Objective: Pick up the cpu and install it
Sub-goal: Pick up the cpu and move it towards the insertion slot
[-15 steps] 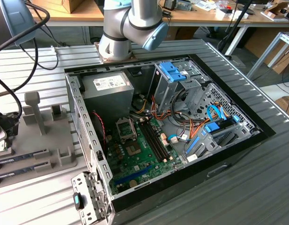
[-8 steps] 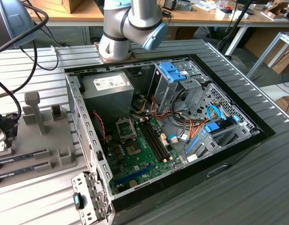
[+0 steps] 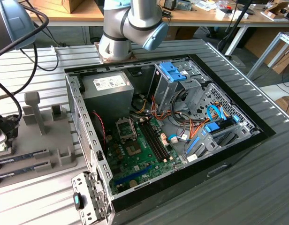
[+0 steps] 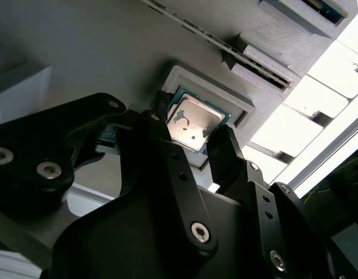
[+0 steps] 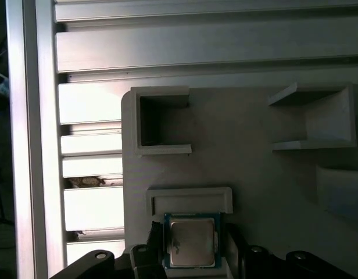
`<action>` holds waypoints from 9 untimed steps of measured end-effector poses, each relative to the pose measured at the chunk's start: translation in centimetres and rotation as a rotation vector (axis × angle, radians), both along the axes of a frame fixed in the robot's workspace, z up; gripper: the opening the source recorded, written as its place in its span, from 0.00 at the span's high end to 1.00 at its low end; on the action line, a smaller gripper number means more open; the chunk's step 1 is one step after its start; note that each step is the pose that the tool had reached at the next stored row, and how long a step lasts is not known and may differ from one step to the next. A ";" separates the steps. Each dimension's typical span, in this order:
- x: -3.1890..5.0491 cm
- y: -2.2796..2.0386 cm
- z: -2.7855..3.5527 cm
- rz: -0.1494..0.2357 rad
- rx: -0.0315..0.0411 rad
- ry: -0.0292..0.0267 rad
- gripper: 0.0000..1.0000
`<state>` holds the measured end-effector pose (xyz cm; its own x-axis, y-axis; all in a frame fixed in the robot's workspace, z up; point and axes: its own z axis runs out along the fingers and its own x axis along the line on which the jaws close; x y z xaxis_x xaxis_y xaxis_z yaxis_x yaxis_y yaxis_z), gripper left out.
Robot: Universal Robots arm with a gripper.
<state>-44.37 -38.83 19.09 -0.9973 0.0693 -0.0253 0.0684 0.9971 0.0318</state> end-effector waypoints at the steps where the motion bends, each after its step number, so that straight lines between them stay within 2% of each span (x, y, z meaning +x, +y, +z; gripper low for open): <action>1: 0.00 0.00 -0.04 0.000 0.0000 0.0000 0.46; 9: 0.00 0.00 -0.12 0.001 0.0001 -0.0001 0.46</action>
<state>-44.37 -38.83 18.97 -0.9973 0.0687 -0.0254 0.0678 0.9972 0.0318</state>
